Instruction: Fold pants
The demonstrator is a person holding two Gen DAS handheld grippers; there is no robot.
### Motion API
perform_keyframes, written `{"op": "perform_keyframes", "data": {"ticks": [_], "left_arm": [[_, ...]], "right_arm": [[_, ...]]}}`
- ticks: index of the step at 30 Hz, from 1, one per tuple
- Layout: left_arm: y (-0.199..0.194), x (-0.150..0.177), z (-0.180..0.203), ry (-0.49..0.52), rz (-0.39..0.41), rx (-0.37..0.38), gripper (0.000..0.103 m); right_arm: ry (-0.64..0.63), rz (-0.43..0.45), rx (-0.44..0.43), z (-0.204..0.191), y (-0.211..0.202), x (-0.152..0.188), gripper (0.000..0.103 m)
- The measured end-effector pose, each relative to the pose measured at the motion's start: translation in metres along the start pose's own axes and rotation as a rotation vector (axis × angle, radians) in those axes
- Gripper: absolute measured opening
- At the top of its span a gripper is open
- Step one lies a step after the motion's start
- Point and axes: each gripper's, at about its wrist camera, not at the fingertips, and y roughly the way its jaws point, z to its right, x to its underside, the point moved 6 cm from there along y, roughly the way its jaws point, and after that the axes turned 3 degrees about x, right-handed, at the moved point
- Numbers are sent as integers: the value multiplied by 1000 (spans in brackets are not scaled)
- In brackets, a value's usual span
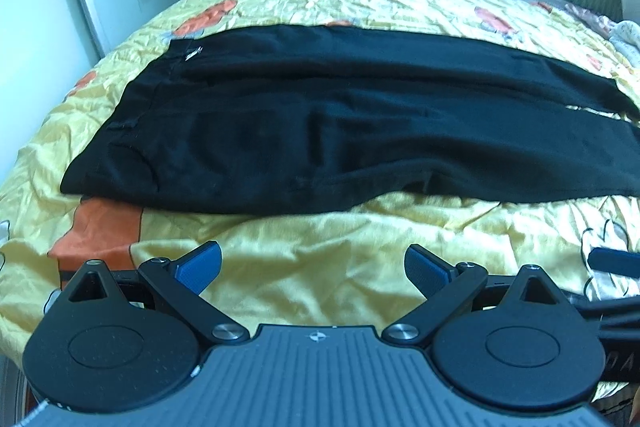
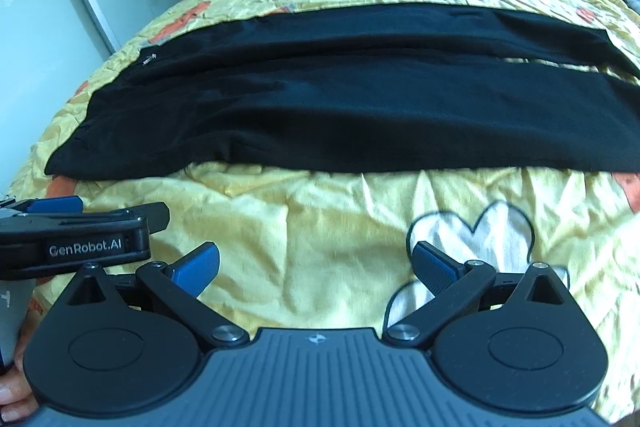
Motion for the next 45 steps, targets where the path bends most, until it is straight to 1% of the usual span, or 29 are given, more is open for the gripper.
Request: {"op": "perform_keyframes", "data": {"ticks": [3, 6, 8, 10, 12, 14, 16, 17, 18, 19, 21, 23, 24, 25, 26, 29, 30, 32, 33, 35, 36, 37, 38, 39, 40, 41, 42, 44, 45], "left_arm": [[1, -5, -1, 10, 21, 15, 98], [4, -13, -8, 9, 35, 48, 96], [8, -20, -18, -34, 47, 64, 96], [10, -27, -29, -75, 83, 64, 97], [14, -36, -39, -83, 105, 51, 97], [20, -46, -47, -84, 115, 45, 96], [24, -54, -57, -92, 125, 37, 96], [26, -58, -63, -99, 127, 28, 96], [29, -61, -69, -109, 124, 18, 96], [33, -64, -75, -117, 117, 9, 97], [41, -71, -88, -134, 93, -16, 97], [47, -76, -103, -162, 85, -39, 98], [49, -78, -108, -174, 78, -48, 98], [52, -81, -114, -187, 69, -55, 98], [55, -85, -119, -197, 62, -58, 98], [67, -95, -129, -219, 32, -68, 98], [72, -99, -132, -225, 16, -66, 98], [81, -108, -136, -242, -12, -59, 98], [85, -113, -139, -251, -19, -49, 98], [95, -124, -145, -277, -41, -32, 98], [100, -132, -150, -298, -53, -17, 98], [104, -138, -153, -315, -60, -3, 98], [109, -146, -160, -345, -64, 5, 98], [114, -153, -165, -370, -64, 4, 98], [118, -161, -170, -393, -63, 7, 98], [124, -170, -176, -416, -61, 15, 98], [130, -180, -182, -442, -57, 20, 98], [143, -198, -192, -484, -47, 43, 98], [151, -206, -197, -517, -57, 66, 98]], "right_arm": [[-25, 62, -5, 3, -6, -18, 103], [-81, 182, -25, 1, -15, -50, 103], [-136, 261, -45, -2, -18, -70, 103], [-235, 337, -102, -10, -17, -93, 103], [-390, 364, -167, -26, -6, -112, 103], [-509, 381, -175, -37, 11, -131, 103], [-593, 438, -175, -49, 26, -154, 103], [-627, 445, -187, -55, 37, -165, 103], [-654, 416, -205, -59, 53, -177, 103], [-673, 356, -228, -63, 74, -188, 103], [-688, 271, -280, -72, 110, -211, 103], [-689, 235, -335, -77, 143, -229, 102], [-672, 213, -353, -79, 160, -243, 102], [-653, 187, -381, -80, 171, -246, 102], [-638, 162, -408, -82, 185, -257, 102], [-624, 90, -416, -91, 224, -280, 102], [-621, 88, -411, -95, 234, -285, 102], [-614, 68, -429, -104, 252, -295, 101], [-609, 51, -454, -108, 260, -298, 98], [-616, 24, -497, -120, 273, -303, 82], [-621, 12, -504, -126, 280, -304, 77], [-627, -8, -514, -131, 287, -305, 65], [-633, -12, -528, -135, 291, -305, 60], [-641, -11, -540, -139, 294, -306, 51], [-644, -17, -557, -142, 294, -306, 27], [-648, -12, -568, -144, 291, -306, 16], [-670, 12, -559, -146, 286, -303, 13], [-793, 99, -513, -152, 269, -290, 7], [-845, 143, -487, -154, 261, -283, 7]]}}
